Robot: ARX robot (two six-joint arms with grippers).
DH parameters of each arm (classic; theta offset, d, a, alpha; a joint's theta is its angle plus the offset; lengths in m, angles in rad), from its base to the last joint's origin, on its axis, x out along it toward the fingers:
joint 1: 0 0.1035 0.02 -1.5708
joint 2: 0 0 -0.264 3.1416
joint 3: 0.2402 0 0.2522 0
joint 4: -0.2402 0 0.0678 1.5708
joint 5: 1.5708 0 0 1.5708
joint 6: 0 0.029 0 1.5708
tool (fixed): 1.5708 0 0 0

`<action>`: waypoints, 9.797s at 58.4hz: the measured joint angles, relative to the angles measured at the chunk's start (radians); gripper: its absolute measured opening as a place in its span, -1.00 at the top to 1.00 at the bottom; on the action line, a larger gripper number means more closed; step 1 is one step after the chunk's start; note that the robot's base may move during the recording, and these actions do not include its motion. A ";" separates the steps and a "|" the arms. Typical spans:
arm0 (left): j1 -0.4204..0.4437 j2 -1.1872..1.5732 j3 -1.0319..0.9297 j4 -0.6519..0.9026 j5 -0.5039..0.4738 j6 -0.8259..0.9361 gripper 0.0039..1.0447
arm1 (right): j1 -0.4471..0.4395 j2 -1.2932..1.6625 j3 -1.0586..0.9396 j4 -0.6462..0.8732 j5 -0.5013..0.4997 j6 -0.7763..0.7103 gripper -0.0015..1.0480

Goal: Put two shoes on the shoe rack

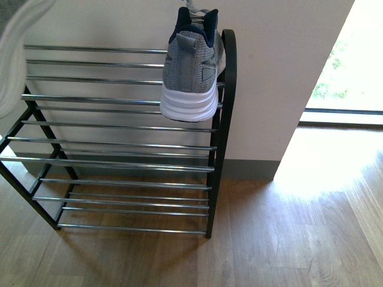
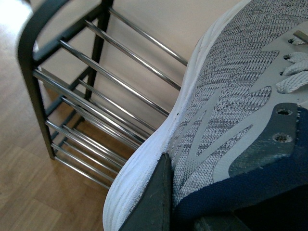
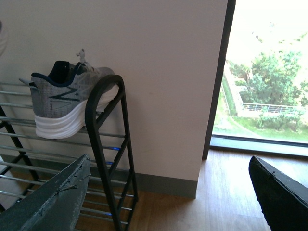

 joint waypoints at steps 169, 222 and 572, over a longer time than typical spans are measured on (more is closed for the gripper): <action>-0.089 -0.499 -0.204 -0.057 -0.155 0.096 -0.83 | 0.000 0.000 0.000 0.000 -0.002 0.000 -0.82; 0.056 -0.782 -0.658 0.342 0.085 0.545 0.68 | 0.000 0.000 0.000 0.000 -0.002 0.000 -0.82; 0.056 -1.412 -0.784 -0.161 0.085 0.556 -0.83 | 0.000 -0.002 0.000 -0.001 -0.002 0.000 -0.82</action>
